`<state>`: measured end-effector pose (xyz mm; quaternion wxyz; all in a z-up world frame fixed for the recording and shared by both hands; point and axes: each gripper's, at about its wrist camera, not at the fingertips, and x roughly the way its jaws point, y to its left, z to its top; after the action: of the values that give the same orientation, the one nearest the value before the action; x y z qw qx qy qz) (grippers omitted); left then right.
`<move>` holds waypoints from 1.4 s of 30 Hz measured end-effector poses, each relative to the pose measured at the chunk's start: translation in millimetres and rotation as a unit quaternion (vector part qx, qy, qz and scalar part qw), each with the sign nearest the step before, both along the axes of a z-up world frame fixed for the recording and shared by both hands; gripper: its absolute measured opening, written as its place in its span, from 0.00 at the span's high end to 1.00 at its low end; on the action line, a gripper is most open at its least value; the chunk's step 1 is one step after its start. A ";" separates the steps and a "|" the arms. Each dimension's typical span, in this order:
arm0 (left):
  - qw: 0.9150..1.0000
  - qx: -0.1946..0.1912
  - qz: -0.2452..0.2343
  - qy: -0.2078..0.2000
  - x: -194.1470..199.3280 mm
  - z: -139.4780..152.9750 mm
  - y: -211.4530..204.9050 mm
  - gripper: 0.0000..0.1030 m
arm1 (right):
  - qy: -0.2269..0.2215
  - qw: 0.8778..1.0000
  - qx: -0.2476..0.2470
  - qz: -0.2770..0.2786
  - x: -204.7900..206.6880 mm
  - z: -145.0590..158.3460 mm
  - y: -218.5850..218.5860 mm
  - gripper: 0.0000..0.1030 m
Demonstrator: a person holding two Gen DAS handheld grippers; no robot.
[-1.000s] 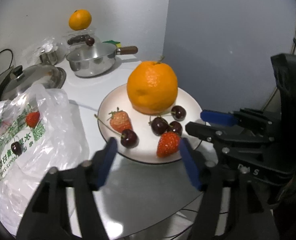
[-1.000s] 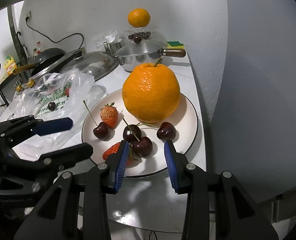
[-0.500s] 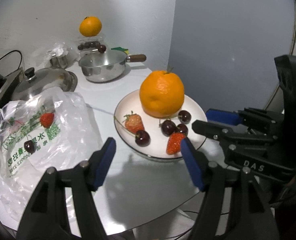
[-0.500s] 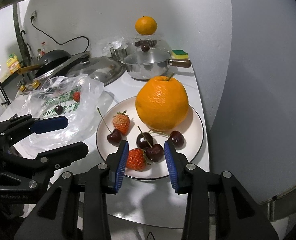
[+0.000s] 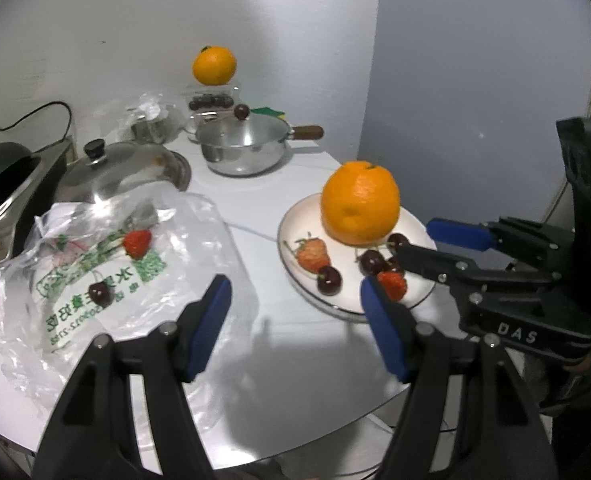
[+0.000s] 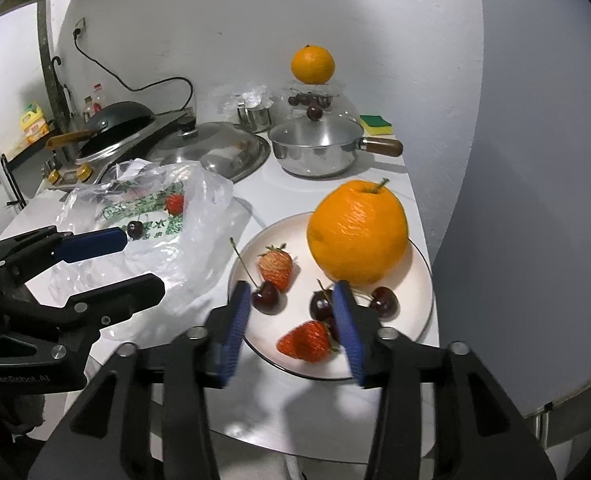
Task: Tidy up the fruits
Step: 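Withdraw both open grippers from the plate back over the fruit bag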
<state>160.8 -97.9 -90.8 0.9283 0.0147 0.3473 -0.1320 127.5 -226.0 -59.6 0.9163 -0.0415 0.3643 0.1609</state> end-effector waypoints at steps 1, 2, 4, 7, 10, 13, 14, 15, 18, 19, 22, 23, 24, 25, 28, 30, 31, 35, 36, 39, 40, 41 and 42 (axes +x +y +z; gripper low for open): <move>1.000 0.000 0.002 -0.001 -0.6 1.1 2.7 0.34 | 0.000 1.000 0.001 0.003 0.8 1.1 3.7 0.52; 1.000 -0.001 0.004 -0.002 -0.7 2.1 5.9 0.34 | -0.001 1.000 0.000 0.005 0.6 1.7 6.5 0.52; 1.000 -0.002 0.010 -0.004 -0.9 4.3 14.0 0.34 | -0.003 1.000 -0.001 0.010 1.6 3.4 14.2 0.52; 1.000 -0.002 0.019 -0.007 -1.1 6.7 26.1 0.34 | -0.006 1.000 -0.002 0.016 3.5 5.7 24.4 0.52; 1.000 -0.005 0.028 -0.011 -1.7 7.9 37.8 0.34 | -0.008 1.000 -0.003 0.021 5.8 7.4 33.8 0.52; 0.999 -0.014 0.036 -0.009 -0.7 6.8 51.2 0.30 | -0.008 1.000 -0.005 0.028 9.6 7.6 45.0 0.52; 0.999 -0.016 0.037 -0.009 -0.8 6.5 54.8 0.28 | -0.008 1.000 -0.005 0.029 9.8 7.3 47.9 0.52; 0.999 -0.021 0.039 -0.009 -0.5 6.2 59.5 0.23 | -0.008 0.999 -0.005 0.031 11.1 6.9 52.3 0.52; 0.998 -0.028 0.047 -0.008 0.2 5.6 72.8 0.21 | -0.006 0.999 -0.008 0.037 15.1 5.4 62.7 0.52; 0.998 -0.029 0.050 -0.008 0.4 5.1 75.0 0.21 | -0.006 0.999 -0.009 0.039 16.7 4.9 66.3 0.52; 0.998 -0.030 0.062 -0.008 1.5 4.0 86.9 0.21 | -0.003 0.999 -0.011 0.046 21.5 3.1 76.5 0.52; 0.997 -0.030 0.066 -0.008 2.0 3.3 90.8 0.21 | -0.002 0.999 -0.012 0.048 23.3 2.4 80.3 0.52; 0.997 -0.029 0.069 -0.007 3.2 2.7 94.4 0.21 | -0.002 0.999 -0.013 0.051 24.7 1.9 83.9 0.52; 0.997 -0.029 0.073 -0.007 4.5 2.0 97.8 0.21 | -0.002 0.998 -0.013 0.054 26.1 1.5 87.6 0.52; 0.996 -0.030 0.082 -0.007 6.4 0.4 107.8 0.21 | -0.001 0.998 -0.015 0.060 30.4 0.6 96.7 0.52; 0.996 -0.031 0.087 -0.007 7.6 -0.2 113.7 0.21 | 0.000 0.998 -0.016 0.063 32.6 -0.1 101.0 0.52; 0.995 -0.031 0.089 -0.007 7.0 -0.3 116.3 0.21 | 0.000 0.998 -0.017 0.065 33.9 -0.6 103.6 0.52; 0.995 -0.032 0.096 -0.006 8.0 -2.5 125.2 0.21 | 0.002 0.997 -0.019 0.071 37.5 -3.0 112.6 0.52; 0.995 -0.032 0.099 -0.006 8.4 -3.6 127.6 0.21 | 0.003 0.997 -0.019 0.073 38.6 -3.8 114.9 0.52; 0.994 -0.032 0.104 -0.002 11.0 -6.6 134.7 0.21 | 0.007 0.997 -0.020 0.078 42.8 -6.9 122.0 0.52; 0.994 -0.033 0.107 -0.002 12.1 -7.5 137.5 0.21 | 0.008 0.997 -0.021 0.080 44.2 -7.9 124.5 0.52; 0.993 -0.033 0.110 -0.001 12.9 -8.3 139.4 0.21 | 0.009 0.996 -0.021 0.082 45.7 -8.6 127.0 0.52; 0.993 -0.034 0.113 0.000 14.0 -9.3 142.0 0.21 | 0.009 0.996 -0.021 0.083 47.1 -9.2 129.2 0.52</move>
<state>174.9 44.1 -100.1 0.9372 -0.0557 0.3422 -0.0380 174.6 -96.8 -68.8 0.8954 -0.0893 0.3711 0.2293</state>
